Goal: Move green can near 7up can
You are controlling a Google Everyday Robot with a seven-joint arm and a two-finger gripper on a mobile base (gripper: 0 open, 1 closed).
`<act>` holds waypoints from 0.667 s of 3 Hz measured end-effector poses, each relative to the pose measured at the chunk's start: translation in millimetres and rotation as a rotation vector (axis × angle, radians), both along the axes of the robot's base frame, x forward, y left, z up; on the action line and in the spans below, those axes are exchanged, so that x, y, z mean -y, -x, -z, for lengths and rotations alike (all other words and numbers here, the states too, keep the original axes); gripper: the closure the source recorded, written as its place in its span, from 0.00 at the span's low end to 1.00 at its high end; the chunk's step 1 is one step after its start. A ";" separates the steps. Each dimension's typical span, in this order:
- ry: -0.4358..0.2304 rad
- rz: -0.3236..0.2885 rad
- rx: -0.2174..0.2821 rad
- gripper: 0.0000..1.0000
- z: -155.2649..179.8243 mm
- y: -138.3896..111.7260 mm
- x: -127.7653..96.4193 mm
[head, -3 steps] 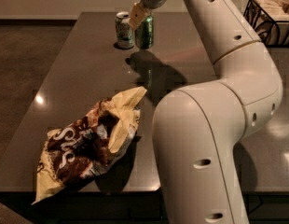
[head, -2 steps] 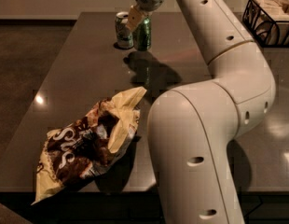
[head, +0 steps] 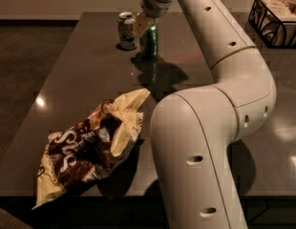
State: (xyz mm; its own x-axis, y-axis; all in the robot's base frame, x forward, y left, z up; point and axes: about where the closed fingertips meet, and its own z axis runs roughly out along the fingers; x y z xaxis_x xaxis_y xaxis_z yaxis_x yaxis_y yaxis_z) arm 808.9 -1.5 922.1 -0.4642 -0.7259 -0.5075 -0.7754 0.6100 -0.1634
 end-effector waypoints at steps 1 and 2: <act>0.001 -0.002 -0.001 0.13 3.2 -1.7 -3.1; 0.001 -0.003 -0.003 0.00 6.8 -3.2 -5.0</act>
Offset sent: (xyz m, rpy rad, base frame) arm 0.0016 0.0029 -0.0029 -0.0007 0.0009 0.0017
